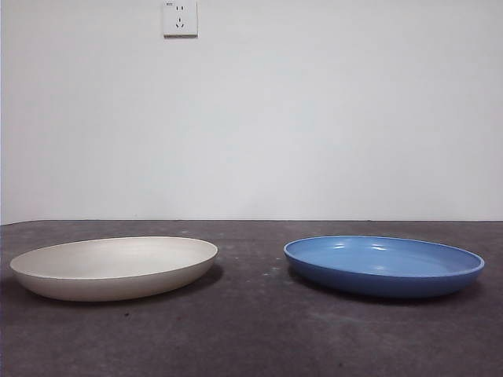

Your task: Pick up the white plate, put it on the blue plate, put it on desk

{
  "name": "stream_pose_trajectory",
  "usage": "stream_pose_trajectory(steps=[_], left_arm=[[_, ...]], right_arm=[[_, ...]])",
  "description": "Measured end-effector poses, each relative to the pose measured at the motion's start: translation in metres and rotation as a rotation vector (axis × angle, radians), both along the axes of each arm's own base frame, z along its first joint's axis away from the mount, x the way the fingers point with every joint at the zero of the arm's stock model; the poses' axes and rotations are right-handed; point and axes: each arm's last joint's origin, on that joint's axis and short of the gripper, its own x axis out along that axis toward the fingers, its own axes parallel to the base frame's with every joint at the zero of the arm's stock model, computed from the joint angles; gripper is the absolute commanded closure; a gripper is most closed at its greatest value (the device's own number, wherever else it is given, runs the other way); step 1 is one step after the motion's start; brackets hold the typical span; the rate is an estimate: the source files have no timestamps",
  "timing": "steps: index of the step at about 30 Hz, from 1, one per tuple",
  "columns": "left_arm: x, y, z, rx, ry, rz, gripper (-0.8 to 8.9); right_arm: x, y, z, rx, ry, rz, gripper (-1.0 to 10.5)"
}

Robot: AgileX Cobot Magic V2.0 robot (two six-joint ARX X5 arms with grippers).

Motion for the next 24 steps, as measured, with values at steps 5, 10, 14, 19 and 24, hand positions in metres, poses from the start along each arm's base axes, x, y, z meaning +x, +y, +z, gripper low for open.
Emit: stream_pose_trajectory(steps=[5,10,14,19,24], left_arm=[[0.0,0.0,0.0,0.0,0.0,0.0,3.71],[0.0,0.0,0.0,0.0,0.0,0.0,3.13],[0.0,0.0,0.0,-0.003,0.002,0.003,3.13],[0.007,0.0,0.0,0.003,-0.004,0.036,3.14],[0.029,0.0,-0.005,0.028,0.023,0.108,3.18]], right_arm=[[0.0,0.0,0.0,0.0,0.0,-0.001,6.0],[0.0,0.0,0.0,0.001,0.001,-0.001,5.4],[0.0,0.0,0.0,0.001,0.001,-0.002,5.4],[0.0,0.0,0.0,0.001,0.0,-0.002,5.4],[0.0,0.0,0.0,0.001,-0.004,-0.002,5.4]])
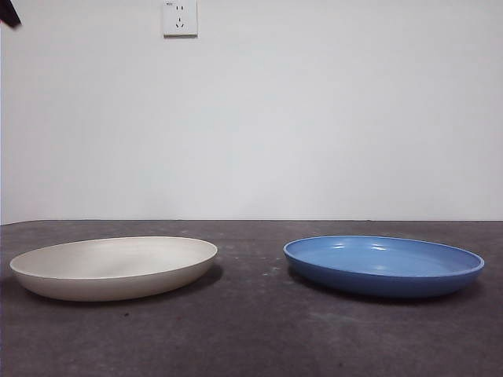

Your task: Pick up the white plate, put it on the blue plate, put it on desk

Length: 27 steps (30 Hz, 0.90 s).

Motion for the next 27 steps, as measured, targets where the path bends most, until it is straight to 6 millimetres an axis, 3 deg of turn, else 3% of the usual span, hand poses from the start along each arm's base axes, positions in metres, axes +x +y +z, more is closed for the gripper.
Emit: stream_pose_trajectory(steps=[7,15,27], left_arm=[[0.044,-0.002,-0.021,0.053,0.082,0.063,3.19],[0.097,-0.006,-0.063,0.113,0.185,0.094,3.22],[0.139,-0.014,-0.118,0.192,0.278,0.113,3.27]], right_arm=[[0.001,0.0,0.001,0.005,-0.004,-0.004,5.4],[0.001,0.0,0.001,0.006,-0.004,-0.006,5.4],[0.001,0.0,0.001,0.006,-0.004,-0.006,5.4]])
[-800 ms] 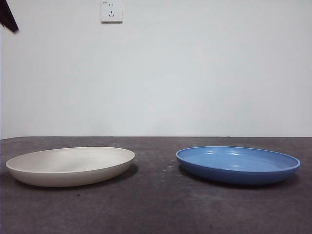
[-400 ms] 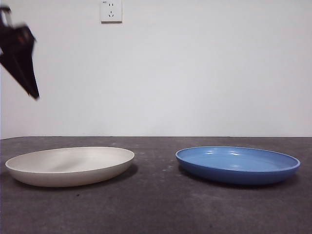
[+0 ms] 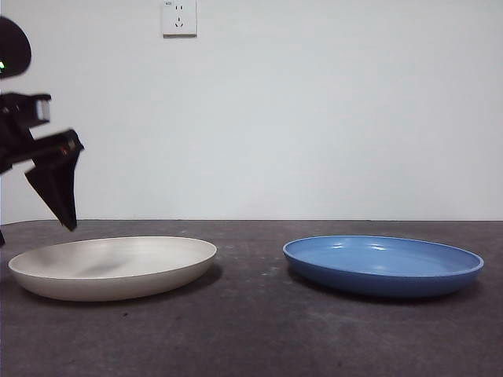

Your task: Pick up the white plate, put it on the blue plate, put it on desk

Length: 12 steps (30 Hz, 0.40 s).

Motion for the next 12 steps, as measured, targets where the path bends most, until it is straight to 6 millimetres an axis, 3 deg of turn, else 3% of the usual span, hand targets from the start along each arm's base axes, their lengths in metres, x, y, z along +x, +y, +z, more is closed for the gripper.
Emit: stream_pose_trajectory(steps=[9,12], left_arm=[[0.01,-0.001,-0.02,0.019,0.036,0.006,3.94],[0.011,0.0,-0.019,0.05,0.027,0.022,4.95]], right_arm=[[0.0,0.0,0.0,0.0,0.0,0.0,5.4],[0.0,0.0,0.0,0.0,0.0,0.0,5.4]])
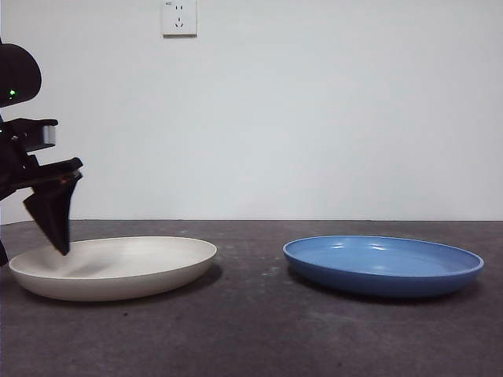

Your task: Pick up the white plate, put it on the blue plate, put it on desk

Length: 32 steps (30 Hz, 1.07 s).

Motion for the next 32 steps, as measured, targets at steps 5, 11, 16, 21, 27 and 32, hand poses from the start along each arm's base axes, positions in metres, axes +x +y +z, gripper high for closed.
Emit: stream_pose_trajectory(steps=[5,11,16,21,27,32], left_arm=[[-0.0002,0.0005,-0.0001,0.016,0.002,0.008,5.78],[-0.0009,0.0006,-0.001,0.017,0.013,0.008,5.79],[-0.0015,0.0007,-0.004,0.015,0.038,0.018,6.14],[-0.0009,0.0006,-0.0073,0.012,0.054,0.029,7.46],[0.0004,-0.0002,-0.0058,0.0,0.045,0.034,8.04],[-0.0016,0.0,0.0022,-0.011,0.022,0.051,8.04]], right_arm=[[0.0,0.0,0.0,0.0,0.0,0.0,5.4],[0.0,0.0,0.0,0.0,0.0,0.0,5.4],[0.0,0.0,0.0,0.0,0.0,0.0,5.4],[0.0,0.0,0.0,0.0,0.0,0.0,5.4],[0.0,0.0,0.0,0.0,0.0,0.0,5.4],[0.0,0.0,0.0,0.0,0.0,0.0,5.4]])
